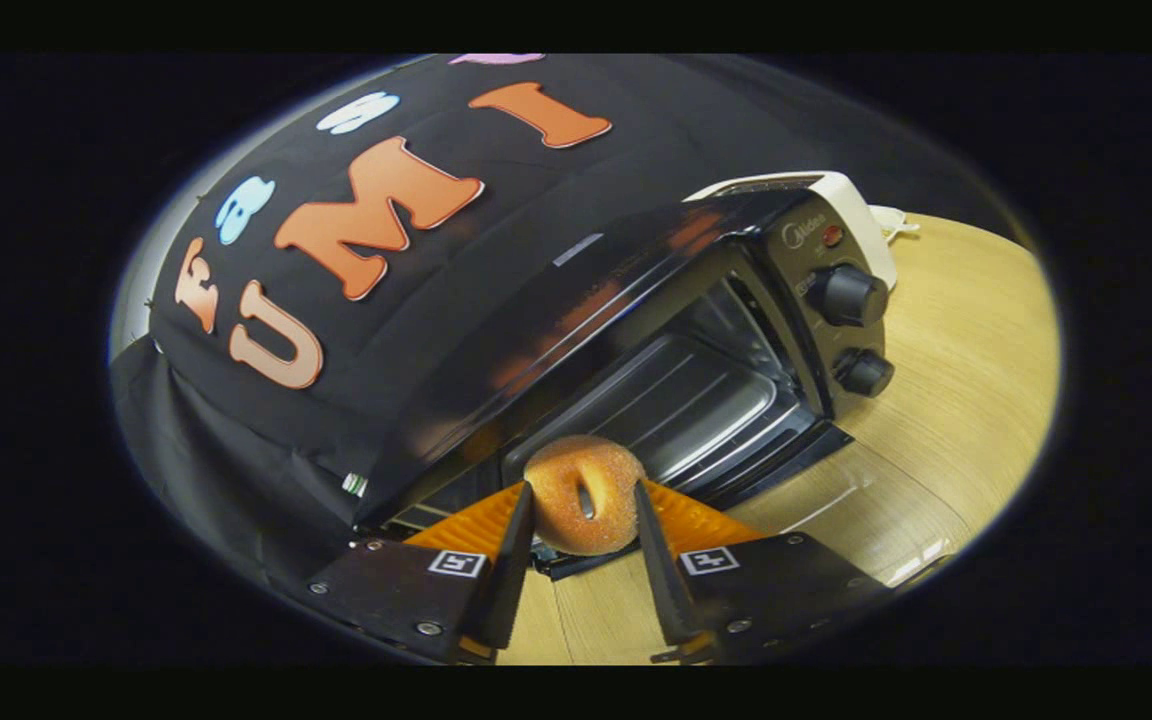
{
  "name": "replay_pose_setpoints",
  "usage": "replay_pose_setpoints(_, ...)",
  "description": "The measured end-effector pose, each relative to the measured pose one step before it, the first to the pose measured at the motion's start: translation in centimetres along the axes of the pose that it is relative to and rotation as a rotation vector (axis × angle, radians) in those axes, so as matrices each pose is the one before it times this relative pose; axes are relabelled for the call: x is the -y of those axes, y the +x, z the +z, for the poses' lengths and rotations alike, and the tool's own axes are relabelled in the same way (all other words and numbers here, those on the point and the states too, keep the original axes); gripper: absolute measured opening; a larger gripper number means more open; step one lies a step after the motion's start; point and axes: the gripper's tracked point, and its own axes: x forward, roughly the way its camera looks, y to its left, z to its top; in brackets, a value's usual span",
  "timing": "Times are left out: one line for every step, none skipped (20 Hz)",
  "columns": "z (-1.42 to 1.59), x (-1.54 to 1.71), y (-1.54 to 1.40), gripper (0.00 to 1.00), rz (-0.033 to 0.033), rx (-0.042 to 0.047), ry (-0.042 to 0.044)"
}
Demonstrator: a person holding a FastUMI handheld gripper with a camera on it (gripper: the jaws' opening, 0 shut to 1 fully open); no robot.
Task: Open the toaster oven, put the food inside, and close the toaster oven door.
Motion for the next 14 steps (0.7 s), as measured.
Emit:
replay_pose_setpoints(0.272,-0.745,0.263,0.59,0.00548,0.00136,0.01079)
replay_pose_setpoints(0.48,-0.177,0.139,0.65,-0.00782,0.01185,0.00063)
replay_pose_setpoints(-0.219,0.421,0.346,0.69,-0.01094,-0.00705,-0.02589)
replay_pose_setpoints(-0.39,-0.079,0.249,0.76,0.00238,-0.01043,-0.01296)
replay_pose_setpoints(-0.352,-0.043,-0.473,0.84,-0.00659,-0.00937,-0.00553)
replay_pose_setpoints(-0.103,0.108,0.076,0.94,-0.00834,0.00649,-0.01446)
replay_pose_setpoints(0.288,0.082,-0.595,0.96,-0.00928,0.01417,-0.01803)
replay_pose_setpoints(0.08,0.023,-0.374,0.98,-0.00453,0.00951,-0.01306)
replay_pose_setpoints(-0.008,-0.08,-0.42,0.98,0.00144,0.00078,-0.01016)
replay_pose_setpoints(-0.106,0.0,-0.648,0.98,-0.002,0.00097,-0.01485)
replay_pose_setpoints(-0.024,0.081,-0.567,0.98,-0.00409,0.00367,-0.02006)
replay_pose_setpoints(-0.002,0.226,-0.623,0.98,-0.00766,0.00391,-0.02128)
replay_pose_setpoints(-0.103,0.239,-0.506,0.98,-0.00751,0.00371,-0.01775)
replay_pose_setpoints(-0.062,0.123,-0.779,0.98,-0.00603,0.00285,-0.01639)
